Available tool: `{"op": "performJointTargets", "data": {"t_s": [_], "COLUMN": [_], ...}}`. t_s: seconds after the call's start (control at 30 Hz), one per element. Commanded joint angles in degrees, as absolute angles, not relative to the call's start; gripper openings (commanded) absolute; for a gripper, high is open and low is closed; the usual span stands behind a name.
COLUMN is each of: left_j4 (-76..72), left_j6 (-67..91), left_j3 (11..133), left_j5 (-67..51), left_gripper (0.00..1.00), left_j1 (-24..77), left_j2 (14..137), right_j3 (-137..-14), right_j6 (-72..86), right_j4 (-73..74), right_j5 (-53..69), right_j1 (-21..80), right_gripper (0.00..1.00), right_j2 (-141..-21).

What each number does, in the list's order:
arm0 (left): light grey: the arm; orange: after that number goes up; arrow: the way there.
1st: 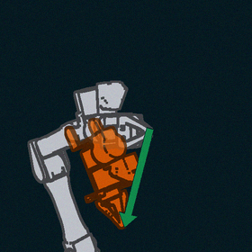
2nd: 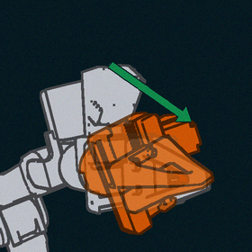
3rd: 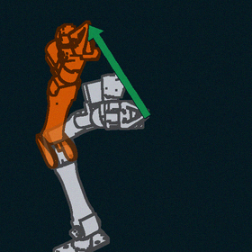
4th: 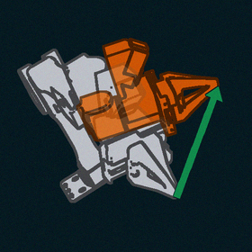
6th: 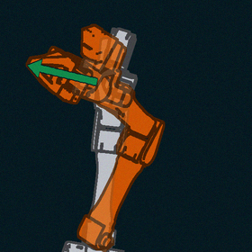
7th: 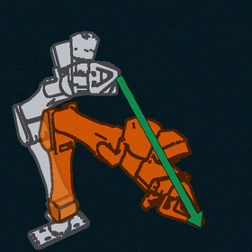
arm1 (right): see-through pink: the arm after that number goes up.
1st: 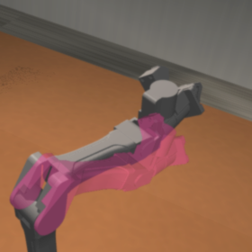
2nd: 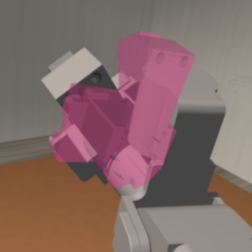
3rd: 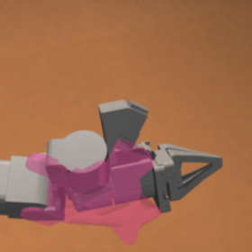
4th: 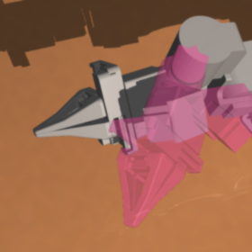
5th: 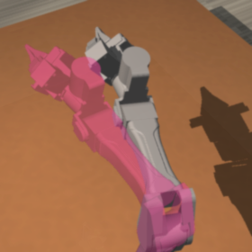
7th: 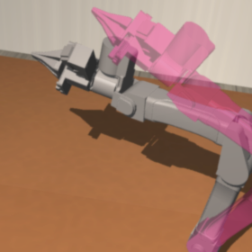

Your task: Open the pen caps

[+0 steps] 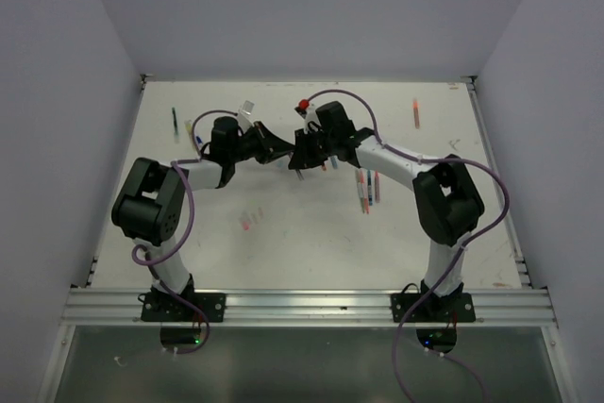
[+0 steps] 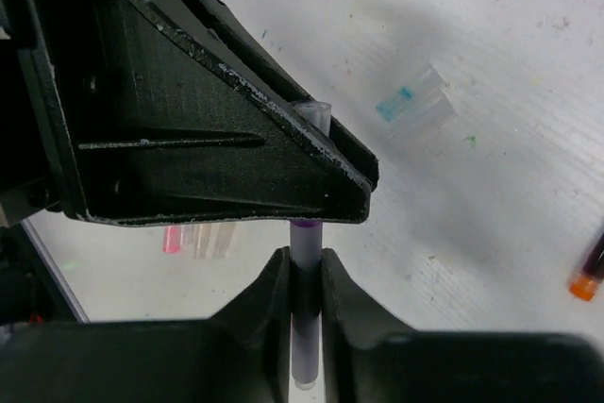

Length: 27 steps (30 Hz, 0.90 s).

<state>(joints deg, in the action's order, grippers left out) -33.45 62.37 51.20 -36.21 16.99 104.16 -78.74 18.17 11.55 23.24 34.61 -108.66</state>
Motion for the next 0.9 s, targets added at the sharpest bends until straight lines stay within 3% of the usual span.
{"op": "performJointTargets", "data": {"t_s": [0.0,0.1,0.2,0.23,0.33,0.43,0.47,0.6,0.87], "left_j4": [-36.3,-34.0,-32.5,-33.0,-34.5,-36.3,-37.0,-36.1,-14.2], "left_j6": [63.4,63.6,65.7,66.9,69.8,69.8,69.6,65.4,47.0], "left_j3": [51.4,51.5,51.9,52.0,52.8,53.4,53.1,52.6,56.5], "left_j5": [-37.1,-35.2,-32.2,-32.3,-33.2,-34.4,-34.5,-35.2,-25.6], "left_gripper": [0.0,0.0,0.0,0.0,0.0,0.0,0.0,0.0,0.0], "left_j1": [16.7,16.3,14.6,13.6,12.2,11.8,11.7,11.7,12.0], "left_j2": [101.9,101.2,100.5,100.8,101.2,101.3,101.4,100.9,99.8], "right_j3": [-81.1,-79.5,-75.5,-72.8,-68.5,-66.9,-67.0,-62.5,-71.5], "right_j6": [18.5,15.6,10.6,8.0,5.9,6.2,7.4,13.8,15.5], "right_j4": [10.3,12.5,14.1,13.4,11.5,11.2,11.9,4.5,11.1], "right_j5": [23.2,15.1,-7.7,-23.1,-39.6,-35.5,-22.2,4.7,4.1], "right_j1": [35.3,37.6,43.8,47.4,51.5,49.6,47.9,39.4,30.1], "right_gripper": [0.0,0.0,0.0,0.0,0.0,0.0,0.0,0.0,0.0], "right_j2": [-109.2,-107.8,-105.0,-104.2,-103.4,-101.0,-99.8,-95.2,-99.0]}}
